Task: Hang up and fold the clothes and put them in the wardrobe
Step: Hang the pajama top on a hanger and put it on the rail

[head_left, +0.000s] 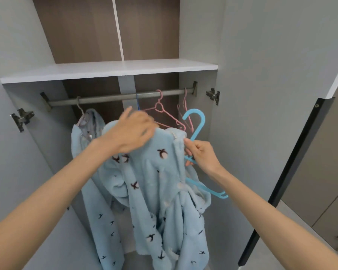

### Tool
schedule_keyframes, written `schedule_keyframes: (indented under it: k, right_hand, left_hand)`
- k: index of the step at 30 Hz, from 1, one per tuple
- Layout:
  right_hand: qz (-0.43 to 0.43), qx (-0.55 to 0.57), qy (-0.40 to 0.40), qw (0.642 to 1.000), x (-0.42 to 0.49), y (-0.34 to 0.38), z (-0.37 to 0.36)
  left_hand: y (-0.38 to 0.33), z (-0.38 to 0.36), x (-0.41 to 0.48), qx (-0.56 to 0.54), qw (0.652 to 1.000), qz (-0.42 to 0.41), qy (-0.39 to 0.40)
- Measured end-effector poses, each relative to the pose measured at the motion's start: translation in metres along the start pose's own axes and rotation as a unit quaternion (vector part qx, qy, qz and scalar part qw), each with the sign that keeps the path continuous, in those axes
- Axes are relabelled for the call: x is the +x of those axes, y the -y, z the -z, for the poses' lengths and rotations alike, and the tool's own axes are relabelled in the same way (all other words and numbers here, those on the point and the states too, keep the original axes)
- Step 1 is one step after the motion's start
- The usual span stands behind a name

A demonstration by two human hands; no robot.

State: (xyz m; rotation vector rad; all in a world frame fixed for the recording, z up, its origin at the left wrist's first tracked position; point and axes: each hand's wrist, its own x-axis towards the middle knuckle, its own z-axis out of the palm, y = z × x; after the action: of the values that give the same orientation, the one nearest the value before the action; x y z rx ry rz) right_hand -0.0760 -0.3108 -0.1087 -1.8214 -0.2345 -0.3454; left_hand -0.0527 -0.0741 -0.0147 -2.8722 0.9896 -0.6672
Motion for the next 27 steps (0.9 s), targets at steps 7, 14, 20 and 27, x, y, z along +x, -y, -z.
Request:
schedule_keyframes:
  k: [7, 14, 20, 27]
  right_hand:
    - [0.022, -0.038, -0.046, 0.998, -0.005, 0.003, -0.009]
    - [0.172, -0.198, -0.25, 0.932, -0.025, -0.005, -0.004]
    - [0.044, -0.337, 0.031, 0.94, -0.05, -0.054, -0.009]
    - [0.032, -0.162, 0.221, 0.961, -0.03, -0.047, -0.042]
  left_hand:
    - [-0.021, -0.025, 0.001, 0.03, 0.998, -0.03, -0.036]
    - [-0.007, -0.04, -0.012, -0.034, 0.994, 0.036, -0.097]
    - [0.014, -0.041, -0.025, -0.089, 0.974, 0.124, -0.167]
    - [0.034, -0.026, -0.042, -0.194, 0.941, 0.169, -0.221]
